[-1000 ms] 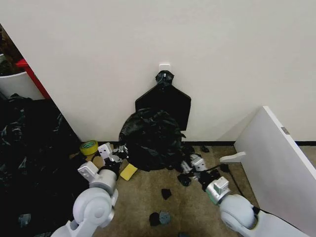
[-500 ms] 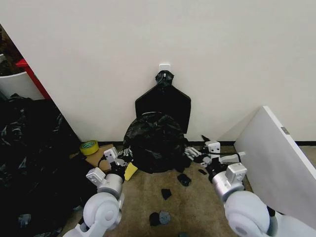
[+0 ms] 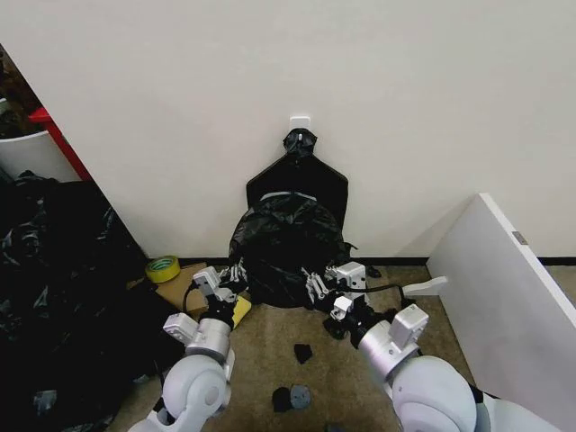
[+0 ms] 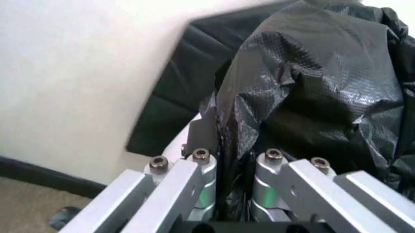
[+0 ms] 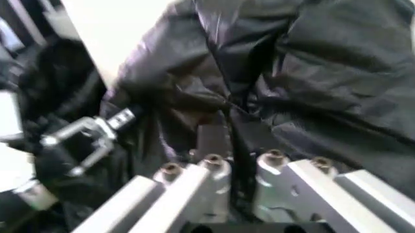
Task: Place the garbage bag over the trash bin.
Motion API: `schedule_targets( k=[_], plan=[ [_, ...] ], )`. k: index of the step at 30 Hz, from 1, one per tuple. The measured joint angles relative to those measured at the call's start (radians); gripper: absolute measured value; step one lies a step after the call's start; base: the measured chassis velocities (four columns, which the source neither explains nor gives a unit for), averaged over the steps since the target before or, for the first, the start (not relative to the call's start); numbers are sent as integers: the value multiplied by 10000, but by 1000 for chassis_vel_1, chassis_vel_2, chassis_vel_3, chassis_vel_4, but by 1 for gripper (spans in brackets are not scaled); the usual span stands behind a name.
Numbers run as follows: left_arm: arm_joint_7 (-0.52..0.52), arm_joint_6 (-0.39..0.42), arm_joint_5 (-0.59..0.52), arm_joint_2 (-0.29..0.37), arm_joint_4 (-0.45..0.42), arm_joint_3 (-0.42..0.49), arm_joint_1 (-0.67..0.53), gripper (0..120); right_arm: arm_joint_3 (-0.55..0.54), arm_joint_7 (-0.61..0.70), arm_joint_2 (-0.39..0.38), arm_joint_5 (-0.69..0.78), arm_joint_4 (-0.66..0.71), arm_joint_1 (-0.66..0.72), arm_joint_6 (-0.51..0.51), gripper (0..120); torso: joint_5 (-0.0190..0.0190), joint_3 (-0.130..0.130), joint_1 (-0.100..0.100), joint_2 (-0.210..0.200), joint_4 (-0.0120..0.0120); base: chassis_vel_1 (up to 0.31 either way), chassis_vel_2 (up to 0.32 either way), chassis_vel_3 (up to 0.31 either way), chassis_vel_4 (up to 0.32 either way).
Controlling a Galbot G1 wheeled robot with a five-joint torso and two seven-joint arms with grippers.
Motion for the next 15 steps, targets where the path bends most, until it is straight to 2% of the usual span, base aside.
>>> schedule_targets(
  k=[3, 7, 15],
  plan=[
    [362, -316, 716, -151, 176, 445, 79, 5, -179, 788, 154, -232, -138, 83, -966, 0, -1, 0, 0, 0, -2, 0, 0, 0, 0],
    [562, -468, 1172, -283, 441, 923, 91, 5, -414, 1299, 591, -697, -465, 149, -1517, 0, 0, 0, 0, 0, 0, 0, 0, 0, 0],
    [1209, -857, 1790, -169, 650, 1060, 163, 5, -557, 2057, 999, -1097, -1048, 321, -2437, 0, 0, 0, 0, 0, -1, 0, 0, 0, 0]
  ],
)
